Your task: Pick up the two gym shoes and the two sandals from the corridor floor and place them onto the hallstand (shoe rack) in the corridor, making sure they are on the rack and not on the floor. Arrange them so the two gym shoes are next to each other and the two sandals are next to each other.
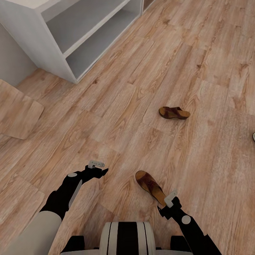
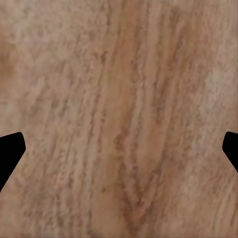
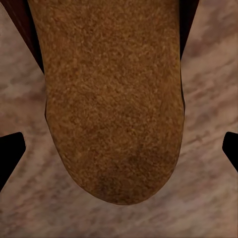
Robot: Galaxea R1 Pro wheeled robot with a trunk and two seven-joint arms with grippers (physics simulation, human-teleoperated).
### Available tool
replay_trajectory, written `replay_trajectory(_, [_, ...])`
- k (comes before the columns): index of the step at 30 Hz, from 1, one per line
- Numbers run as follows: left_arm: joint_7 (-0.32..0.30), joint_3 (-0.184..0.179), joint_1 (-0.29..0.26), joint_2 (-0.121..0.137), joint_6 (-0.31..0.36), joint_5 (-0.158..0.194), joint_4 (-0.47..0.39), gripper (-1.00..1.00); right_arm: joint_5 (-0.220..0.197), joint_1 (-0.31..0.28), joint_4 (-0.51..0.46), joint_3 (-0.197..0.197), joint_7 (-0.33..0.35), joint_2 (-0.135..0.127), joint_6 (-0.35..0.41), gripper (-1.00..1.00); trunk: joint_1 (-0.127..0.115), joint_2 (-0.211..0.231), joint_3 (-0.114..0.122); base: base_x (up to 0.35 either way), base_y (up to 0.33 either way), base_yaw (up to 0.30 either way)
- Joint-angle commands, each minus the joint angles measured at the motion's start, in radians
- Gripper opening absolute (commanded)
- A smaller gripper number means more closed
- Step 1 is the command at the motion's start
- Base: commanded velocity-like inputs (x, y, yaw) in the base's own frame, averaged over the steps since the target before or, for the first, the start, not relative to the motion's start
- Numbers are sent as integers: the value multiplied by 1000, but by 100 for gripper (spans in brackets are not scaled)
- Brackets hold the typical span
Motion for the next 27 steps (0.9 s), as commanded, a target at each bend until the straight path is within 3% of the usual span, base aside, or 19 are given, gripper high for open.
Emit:
replay_trajectory(1, [-3, -1, 0, 1, 4, -5, -2, 100, 7, 0, -2, 0, 5, 0, 5, 100, 0, 0, -1, 0, 0, 0])
replay_trajectory(26, [-3, 0, 1, 2, 3, -3, -5, 100, 7, 0, -2, 0, 5, 0, 5, 100, 0, 0, -1, 7, 0, 0])
replay_trajectory(27, [-3, 0, 1, 2, 3, -3, -5, 100, 7, 0, -2, 0, 5, 0, 5, -100, 0, 0, -1, 2, 0, 0])
